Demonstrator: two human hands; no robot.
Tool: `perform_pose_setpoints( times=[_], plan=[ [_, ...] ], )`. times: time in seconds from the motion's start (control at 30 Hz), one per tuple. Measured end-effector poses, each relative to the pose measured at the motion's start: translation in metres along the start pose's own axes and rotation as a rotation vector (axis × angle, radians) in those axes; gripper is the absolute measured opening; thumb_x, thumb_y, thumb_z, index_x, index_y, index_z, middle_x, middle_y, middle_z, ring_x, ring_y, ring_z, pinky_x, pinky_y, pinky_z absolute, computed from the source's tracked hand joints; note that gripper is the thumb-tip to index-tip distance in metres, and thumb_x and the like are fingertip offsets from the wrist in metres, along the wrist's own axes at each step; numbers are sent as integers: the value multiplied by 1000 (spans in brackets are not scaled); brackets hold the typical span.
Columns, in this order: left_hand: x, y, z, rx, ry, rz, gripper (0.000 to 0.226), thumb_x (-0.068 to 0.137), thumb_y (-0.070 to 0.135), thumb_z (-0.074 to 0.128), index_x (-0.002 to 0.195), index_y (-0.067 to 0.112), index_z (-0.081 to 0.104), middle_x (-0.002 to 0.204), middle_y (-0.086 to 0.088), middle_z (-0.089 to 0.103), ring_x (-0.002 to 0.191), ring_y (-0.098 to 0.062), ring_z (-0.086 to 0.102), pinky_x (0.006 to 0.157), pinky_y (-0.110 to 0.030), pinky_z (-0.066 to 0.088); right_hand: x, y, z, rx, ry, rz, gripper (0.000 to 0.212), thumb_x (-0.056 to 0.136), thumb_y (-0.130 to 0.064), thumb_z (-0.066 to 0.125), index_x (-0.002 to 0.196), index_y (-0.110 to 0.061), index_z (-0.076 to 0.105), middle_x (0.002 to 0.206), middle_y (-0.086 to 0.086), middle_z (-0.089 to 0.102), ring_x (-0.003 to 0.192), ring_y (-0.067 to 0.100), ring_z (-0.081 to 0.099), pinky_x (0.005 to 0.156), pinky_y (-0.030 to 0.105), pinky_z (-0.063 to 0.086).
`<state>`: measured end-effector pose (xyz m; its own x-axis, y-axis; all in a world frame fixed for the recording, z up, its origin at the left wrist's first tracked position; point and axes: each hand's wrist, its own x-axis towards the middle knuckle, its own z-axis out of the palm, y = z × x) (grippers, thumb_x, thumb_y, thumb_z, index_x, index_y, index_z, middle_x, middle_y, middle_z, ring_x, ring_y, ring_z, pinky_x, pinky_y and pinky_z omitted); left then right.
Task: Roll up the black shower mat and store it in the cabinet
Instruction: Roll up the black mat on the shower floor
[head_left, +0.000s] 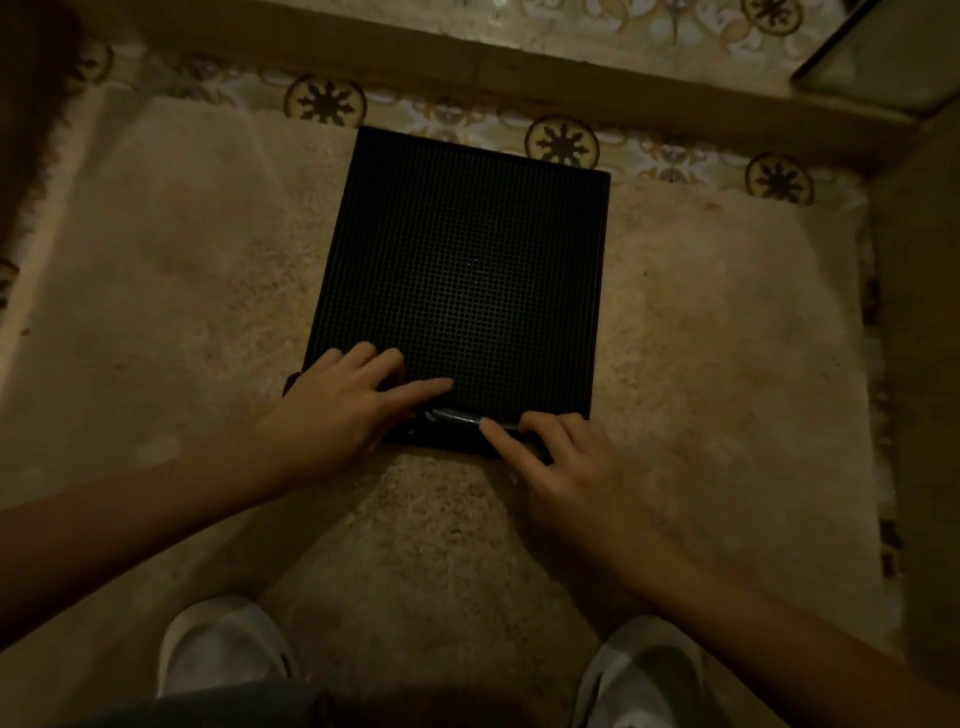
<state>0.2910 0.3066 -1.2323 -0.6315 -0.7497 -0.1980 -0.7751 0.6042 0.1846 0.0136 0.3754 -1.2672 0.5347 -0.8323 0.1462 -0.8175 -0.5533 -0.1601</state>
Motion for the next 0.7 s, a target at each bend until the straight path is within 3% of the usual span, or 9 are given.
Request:
perform_pose_setpoints(
  times=[0.1, 0.17, 0.27, 0.4, 0.47, 0.53, 0.6, 0.7],
  plan=[
    [-3, 1, 1, 0, 48, -29, 41, 93, 25, 57, 133, 22, 54, 103, -10, 58, 84, -30, 53, 62, -37, 41, 1, -2, 1, -24, -30, 52, 49, 97, -34, 55, 144, -19, 54, 124, 13, 62, 103, 28, 55, 80, 40, 48],
    [-4, 2, 3, 41, 36, -32, 40, 85, 21, 66, 124, 17, 59, 104, -15, 60, 85, -33, 55, 63, -41, 46, 3, 2, 1, -42, -19, 37, 51, 95, -34, 64, 143, -19, 55, 123, 12, 64, 102, 28, 58, 80, 40, 50],
    [-5, 4, 1, 56, 52, -10, 34, 93, 34, 50, 118, 14, 63, 104, -14, 61, 84, -31, 56, 62, -40, 46, 6, 9, 2, -10, 36, 25, 47, 93, -25, 70, 139, -21, 60, 116, 7, 68, 94, 25, 61, 72, 38, 52],
    [-5, 2, 0, 52, -3, -9, 59, 89, 53, 51, 130, 11, 57, 114, -14, 57, 99, -33, 54, 72, -44, 48, 6, 14, -1, 63, 58, 72, 32, 102, -30, 60, 133, -23, 63, 122, 2, 70, 98, 25, 62, 74, 37, 54],
    [-1, 0, -1, 99, -44, -4, 63, 84, 41, 67, 135, 7, 54, 112, -16, 59, 97, -34, 55, 75, -46, 49, 10, 15, -3, 63, 47, 90, 29, 101, -29, 60, 128, -21, 66, 123, 3, 70, 99, 26, 62, 76, 37, 55],
    [5, -4, -5, 82, -46, -16, 68, 77, 20, 78, 136, 0, 51, 103, -17, 62, 86, -33, 57, 66, -43, 52, 18, 16, -6, 99, 31, 142, 31, 99, -30, 61, 129, -21, 66, 124, 2, 70, 101, 25, 62, 78, 38, 55],
    [12, -9, -12, 15, -44, -24, 68, 79, 11, 75, 138, 2, 43, 100, -14, 64, 83, -29, 57, 58, -40, 54, 28, 16, -10, 148, 24, 214, 33, 101, -34, 56, 131, -23, 65, 128, 0, 68, 104, 24, 60, 81, 41, 53],
    [25, -19, -20, 15, -73, 32, 44, 96, 32, 50, 134, 21, 31, 103, -4, 61, 86, -23, 53, 65, -41, 52, 38, 20, -13, 64, 22, 252, 37, 102, -38, 51, 135, -23, 62, 139, 5, 58, 112, 25, 53, 87, 40, 46]
  ],
)
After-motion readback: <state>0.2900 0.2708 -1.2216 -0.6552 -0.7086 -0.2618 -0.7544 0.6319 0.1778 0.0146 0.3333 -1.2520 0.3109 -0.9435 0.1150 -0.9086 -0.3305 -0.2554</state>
